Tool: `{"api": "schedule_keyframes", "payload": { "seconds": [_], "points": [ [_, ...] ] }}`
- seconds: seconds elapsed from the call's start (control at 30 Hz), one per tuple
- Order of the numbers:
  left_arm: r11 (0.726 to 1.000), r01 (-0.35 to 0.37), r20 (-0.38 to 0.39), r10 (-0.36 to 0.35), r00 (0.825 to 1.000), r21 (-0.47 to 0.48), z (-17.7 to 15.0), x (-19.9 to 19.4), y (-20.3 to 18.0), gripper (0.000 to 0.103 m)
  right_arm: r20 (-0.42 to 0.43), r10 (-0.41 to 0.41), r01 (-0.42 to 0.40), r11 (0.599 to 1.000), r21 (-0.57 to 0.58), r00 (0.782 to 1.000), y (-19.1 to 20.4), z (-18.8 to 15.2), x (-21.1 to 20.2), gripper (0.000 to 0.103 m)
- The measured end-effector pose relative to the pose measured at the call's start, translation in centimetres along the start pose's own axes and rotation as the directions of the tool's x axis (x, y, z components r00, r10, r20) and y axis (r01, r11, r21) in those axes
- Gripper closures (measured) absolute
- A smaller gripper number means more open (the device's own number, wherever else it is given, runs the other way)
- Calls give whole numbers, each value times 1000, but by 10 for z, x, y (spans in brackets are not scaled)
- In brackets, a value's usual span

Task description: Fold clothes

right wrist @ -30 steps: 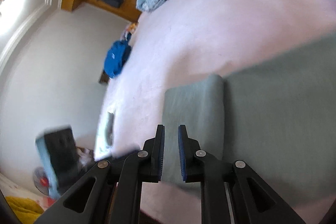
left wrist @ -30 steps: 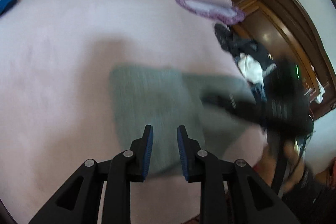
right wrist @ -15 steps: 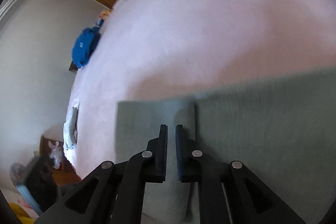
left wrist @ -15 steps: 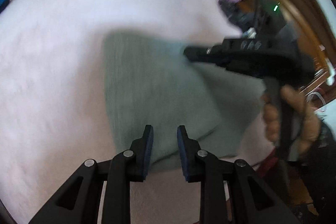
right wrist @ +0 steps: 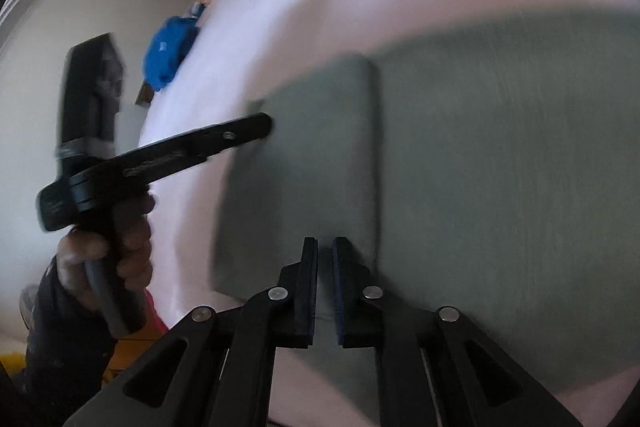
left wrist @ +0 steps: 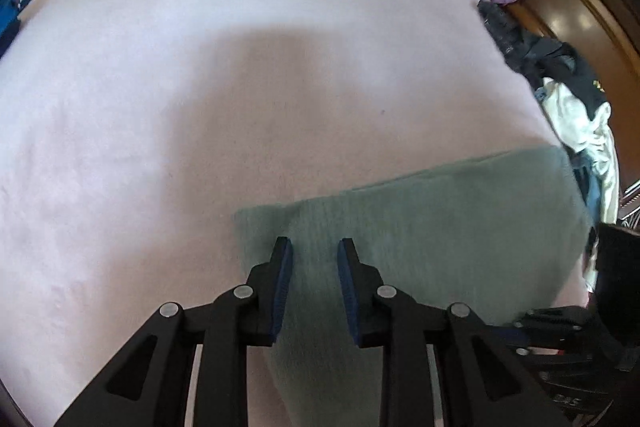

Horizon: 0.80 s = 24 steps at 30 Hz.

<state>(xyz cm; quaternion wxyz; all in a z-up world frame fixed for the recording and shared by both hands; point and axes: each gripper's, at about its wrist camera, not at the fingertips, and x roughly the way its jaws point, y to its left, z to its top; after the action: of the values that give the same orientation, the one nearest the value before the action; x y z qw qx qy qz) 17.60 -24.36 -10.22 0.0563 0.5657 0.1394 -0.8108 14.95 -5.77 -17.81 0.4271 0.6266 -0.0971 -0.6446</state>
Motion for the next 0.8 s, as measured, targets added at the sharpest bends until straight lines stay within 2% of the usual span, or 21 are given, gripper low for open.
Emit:
{"api": "schedule_keyframes", "payload": {
  "seconds": [0.07,0.1,0.2,0.3,0.4,0.47,0.6,0.67,0.8],
  "points": [
    [1000,-10,16,10,1000,22,-1,-8,-4,82,5,11,-11,1000,-6,1000,0,0,-4,100],
    [999,-6,26,5,1000,34,0,-15,-6,82,8,16,-16,1000,-10,1000,0,0,-7,96],
    [996,78,91,-81,993,39,-22,-49,-11,81,41,-2,4,998,-70,999,11,-3,-23,92],
    [992,113,93,-118,989,58,-56,-66,-18,81,43,0,5,993,-115,999,18,-10,-31,89],
    [992,108,46,-111,993,60,-83,-57,-23,81,27,-29,32,992,-122,999,14,-15,-20,88],
    [996,63,-3,-63,998,69,-94,-38,-27,82,16,-53,54,992,-115,998,7,-18,-13,88],
    [997,38,-7,-37,999,70,-97,-27,-36,81,14,-59,60,994,-94,998,0,-17,-11,89],
    [997,49,-14,-48,999,56,-95,-35,-32,81,15,-66,67,994,-91,998,7,-18,-16,88],
    [996,83,26,-84,996,29,-100,-53,-25,81,40,-55,59,992,-111,998,19,-23,-25,85]
  ]
}}
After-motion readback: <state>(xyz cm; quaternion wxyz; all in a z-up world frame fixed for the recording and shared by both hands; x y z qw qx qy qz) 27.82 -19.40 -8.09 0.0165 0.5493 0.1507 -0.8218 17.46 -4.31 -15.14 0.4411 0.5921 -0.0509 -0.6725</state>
